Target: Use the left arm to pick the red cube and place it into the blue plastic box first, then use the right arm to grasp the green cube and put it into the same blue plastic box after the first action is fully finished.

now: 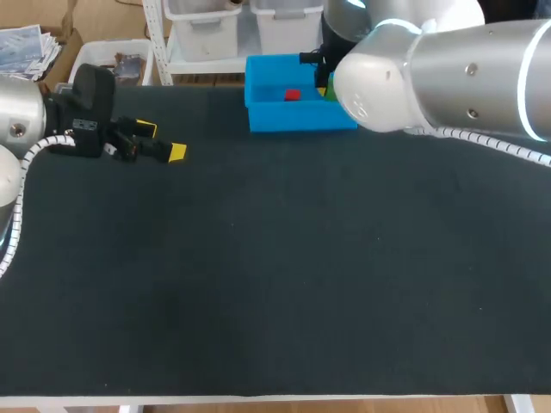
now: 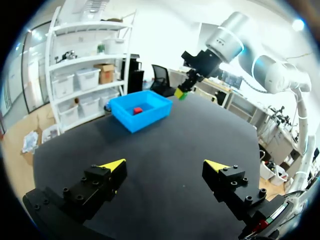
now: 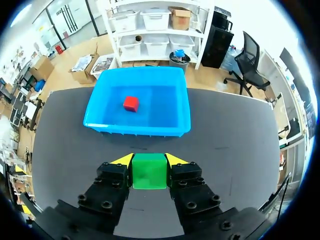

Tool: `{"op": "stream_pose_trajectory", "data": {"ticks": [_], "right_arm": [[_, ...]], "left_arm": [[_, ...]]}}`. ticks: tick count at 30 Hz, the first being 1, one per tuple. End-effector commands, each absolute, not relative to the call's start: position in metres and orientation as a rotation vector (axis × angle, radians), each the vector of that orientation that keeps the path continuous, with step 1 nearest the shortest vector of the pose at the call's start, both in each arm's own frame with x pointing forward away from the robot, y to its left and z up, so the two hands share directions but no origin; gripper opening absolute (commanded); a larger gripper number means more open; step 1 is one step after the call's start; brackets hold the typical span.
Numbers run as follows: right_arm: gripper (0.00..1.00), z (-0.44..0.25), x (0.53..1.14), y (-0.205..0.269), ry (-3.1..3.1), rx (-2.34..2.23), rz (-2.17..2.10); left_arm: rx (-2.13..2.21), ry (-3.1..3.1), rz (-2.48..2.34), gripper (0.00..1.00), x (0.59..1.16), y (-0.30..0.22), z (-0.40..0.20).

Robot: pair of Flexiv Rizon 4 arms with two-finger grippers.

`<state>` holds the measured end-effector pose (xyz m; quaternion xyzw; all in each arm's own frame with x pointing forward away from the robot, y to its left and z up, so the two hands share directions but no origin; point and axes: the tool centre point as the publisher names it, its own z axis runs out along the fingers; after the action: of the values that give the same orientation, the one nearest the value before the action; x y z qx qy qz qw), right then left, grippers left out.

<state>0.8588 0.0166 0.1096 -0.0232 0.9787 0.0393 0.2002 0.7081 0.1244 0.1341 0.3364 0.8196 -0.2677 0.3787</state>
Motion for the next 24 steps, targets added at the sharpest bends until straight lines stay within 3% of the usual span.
{"op": "stream_pose_trajectory", "data": {"ticks": [1,8,24], "right_arm": [[0.0,0.11,0.856,0.016,2.729,-0.062,0.109],[0.0,0.11,0.859,0.015,2.727,-0.06,0.118],[0.0,0.116,0.955,0.013,2.668,-0.055,0.139]], "left_arm": [[0.857,2.08,-0.689,1.0,0.707,0.126,0.132],[0.857,2.08,-0.689,1.0,0.707,0.126,0.132],[0.857,2.08,-0.689,1.0,0.707,0.126,0.132]]}}
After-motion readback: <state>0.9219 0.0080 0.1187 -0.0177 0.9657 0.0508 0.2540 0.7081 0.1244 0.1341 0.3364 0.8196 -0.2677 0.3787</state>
